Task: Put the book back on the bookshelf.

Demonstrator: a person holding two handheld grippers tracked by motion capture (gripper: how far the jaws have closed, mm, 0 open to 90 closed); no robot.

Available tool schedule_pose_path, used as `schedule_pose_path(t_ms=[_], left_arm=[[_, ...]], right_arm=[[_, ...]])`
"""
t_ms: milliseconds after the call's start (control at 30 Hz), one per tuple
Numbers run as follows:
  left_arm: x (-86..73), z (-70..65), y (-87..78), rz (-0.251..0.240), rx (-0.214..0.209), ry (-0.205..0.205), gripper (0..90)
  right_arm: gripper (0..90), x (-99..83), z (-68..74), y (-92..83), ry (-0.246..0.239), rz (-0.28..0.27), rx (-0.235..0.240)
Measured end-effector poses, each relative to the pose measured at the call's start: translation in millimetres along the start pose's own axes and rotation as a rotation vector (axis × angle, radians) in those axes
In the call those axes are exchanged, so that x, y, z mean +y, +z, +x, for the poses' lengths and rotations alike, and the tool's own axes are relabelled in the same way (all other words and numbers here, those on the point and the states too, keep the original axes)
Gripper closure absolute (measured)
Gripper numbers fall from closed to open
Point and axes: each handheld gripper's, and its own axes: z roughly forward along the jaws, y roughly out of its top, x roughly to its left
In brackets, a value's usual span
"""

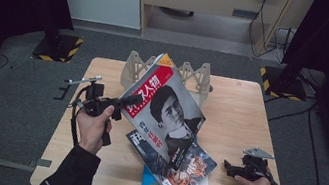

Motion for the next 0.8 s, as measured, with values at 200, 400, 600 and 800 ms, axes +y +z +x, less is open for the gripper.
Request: schedule_pose_path(t_ms=[200, 400, 600, 800], left_arm=[[13.7, 1.9, -17.1, -0.039, 0.017, 0.010, 85.9], [23.0, 1.6, -32.3, -0.071, 0.036, 0.024, 85.9], [32.6, 5.6, -52.0, -0.100, 0.080, 0.042, 85.9], [37.5, 12.6, -66.5, -0.118, 0.117, 0.045, 85.9]], right_arm=[[0.1, 0.0, 0.0, 0.0, 0.000, 0.000, 0.000], [0.1, 0.0, -0.1, 0.0, -0.002, 0.000, 0.001], [0.1, -0.1, -0.1, 0.0, -0.003, 0.001, 0.001], [0.1, 0.0, 0.0, 0.0, -0.001, 0.000, 0.001]])
